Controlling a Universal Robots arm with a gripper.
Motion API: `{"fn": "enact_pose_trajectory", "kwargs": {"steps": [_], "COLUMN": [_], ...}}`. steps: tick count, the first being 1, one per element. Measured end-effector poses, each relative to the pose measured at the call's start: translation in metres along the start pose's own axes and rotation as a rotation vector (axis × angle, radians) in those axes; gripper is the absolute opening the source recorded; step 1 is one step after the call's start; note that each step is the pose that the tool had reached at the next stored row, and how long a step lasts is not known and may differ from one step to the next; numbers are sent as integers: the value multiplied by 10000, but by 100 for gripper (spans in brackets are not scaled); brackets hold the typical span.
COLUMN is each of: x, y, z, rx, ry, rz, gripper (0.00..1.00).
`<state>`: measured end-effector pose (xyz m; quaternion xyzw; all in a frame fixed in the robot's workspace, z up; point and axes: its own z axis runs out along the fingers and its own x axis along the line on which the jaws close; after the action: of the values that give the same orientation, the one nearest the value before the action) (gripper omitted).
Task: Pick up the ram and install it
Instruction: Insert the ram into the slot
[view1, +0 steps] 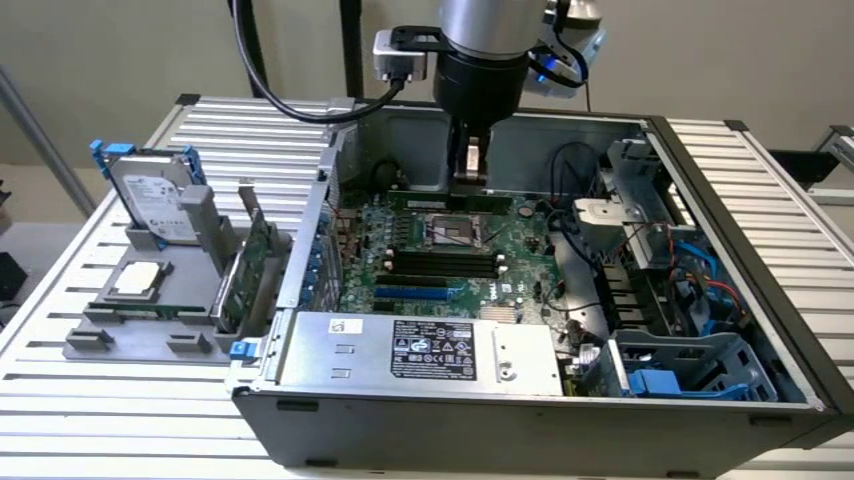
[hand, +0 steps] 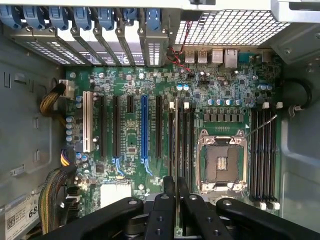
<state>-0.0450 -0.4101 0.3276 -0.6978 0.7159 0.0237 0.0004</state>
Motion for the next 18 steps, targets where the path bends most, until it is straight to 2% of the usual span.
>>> {"fn": "enact_pose_trajectory", "kwargs": {"steps": [10, 18], "x": [0, -60], "y": [-54, -85], "z": [178, 325], "rx": [-25, -56], "ry": [5, 18], "rz": [0, 2], "gripper": [0, 0]}}
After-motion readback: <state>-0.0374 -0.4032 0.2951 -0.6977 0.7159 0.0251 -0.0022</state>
